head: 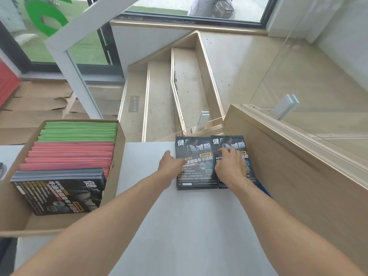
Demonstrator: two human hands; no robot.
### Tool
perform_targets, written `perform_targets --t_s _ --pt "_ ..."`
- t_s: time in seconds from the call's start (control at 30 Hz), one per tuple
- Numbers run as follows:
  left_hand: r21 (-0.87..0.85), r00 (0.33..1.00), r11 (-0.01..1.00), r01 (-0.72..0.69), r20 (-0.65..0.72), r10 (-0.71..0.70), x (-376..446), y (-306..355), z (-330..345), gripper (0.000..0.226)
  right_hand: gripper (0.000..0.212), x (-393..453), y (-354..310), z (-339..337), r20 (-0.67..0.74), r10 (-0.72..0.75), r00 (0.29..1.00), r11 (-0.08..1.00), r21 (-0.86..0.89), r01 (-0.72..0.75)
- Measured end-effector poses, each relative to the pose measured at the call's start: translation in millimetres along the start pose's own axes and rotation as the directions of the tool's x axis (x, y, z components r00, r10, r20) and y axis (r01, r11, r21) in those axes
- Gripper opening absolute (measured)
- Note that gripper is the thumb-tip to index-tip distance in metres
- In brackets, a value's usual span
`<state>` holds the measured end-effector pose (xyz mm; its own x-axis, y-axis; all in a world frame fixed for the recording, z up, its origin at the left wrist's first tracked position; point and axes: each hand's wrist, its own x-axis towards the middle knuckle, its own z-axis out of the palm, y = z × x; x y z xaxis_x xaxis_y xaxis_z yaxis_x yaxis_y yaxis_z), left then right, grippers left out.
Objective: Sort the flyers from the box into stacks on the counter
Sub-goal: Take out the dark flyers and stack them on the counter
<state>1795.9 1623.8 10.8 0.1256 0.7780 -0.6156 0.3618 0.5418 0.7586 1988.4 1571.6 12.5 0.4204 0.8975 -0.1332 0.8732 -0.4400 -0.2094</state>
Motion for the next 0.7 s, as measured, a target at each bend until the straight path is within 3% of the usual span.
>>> perform_targets --t_s 0.07,0.17,0.3,0.4,0.53,0.6,0.7 --pt "-0.061 0.999 0.998 0.019 0.031 -0.017 -4 2 3 0.081 0.037 -9 -9 4 -0.024 -0.070 0.997 0.997 -0.011 0.070" --pt "-0.136 0.996 0.990 0.030 0.092 -0.018 -10 4 1 0.082 0.035 -20 -21 9 0.114 -0.109 0.987 0.990 -0.079 0.118" --pt "-0.124 0.994 0.990 -0.068 0.081 0.079 -26 0 -17 0.080 0.037 -28 -33 -1 0.053 -0.100 0.994 0.995 0.019 0.099" --pt "-0.105 0.964 0.958 -0.267 -0.046 0.264 -56 -7 -36 0.063 0.037 -37 -50 -8 0.014 -0.214 0.977 0.976 0.057 0.212" --pt "-0.162 0.848 0.849 -0.503 -0.281 0.449 -100 -28 -79 0.039 0.034 -61 -96 -6 -0.017 -0.363 0.932 0.915 0.181 0.360" --pt "-0.127 0.791 0.824 -0.552 -0.394 0.469 -119 -42 -108 0.038 0.033 -80 -126 1 -0.057 -0.487 0.872 0.846 0.216 0.487" --pt "0.075 0.686 0.833 -0.549 -0.529 0.500 -138 -69 -156 0.037 0.035 -114 -171 12 -0.110 -0.656 0.747 0.716 0.224 0.662"
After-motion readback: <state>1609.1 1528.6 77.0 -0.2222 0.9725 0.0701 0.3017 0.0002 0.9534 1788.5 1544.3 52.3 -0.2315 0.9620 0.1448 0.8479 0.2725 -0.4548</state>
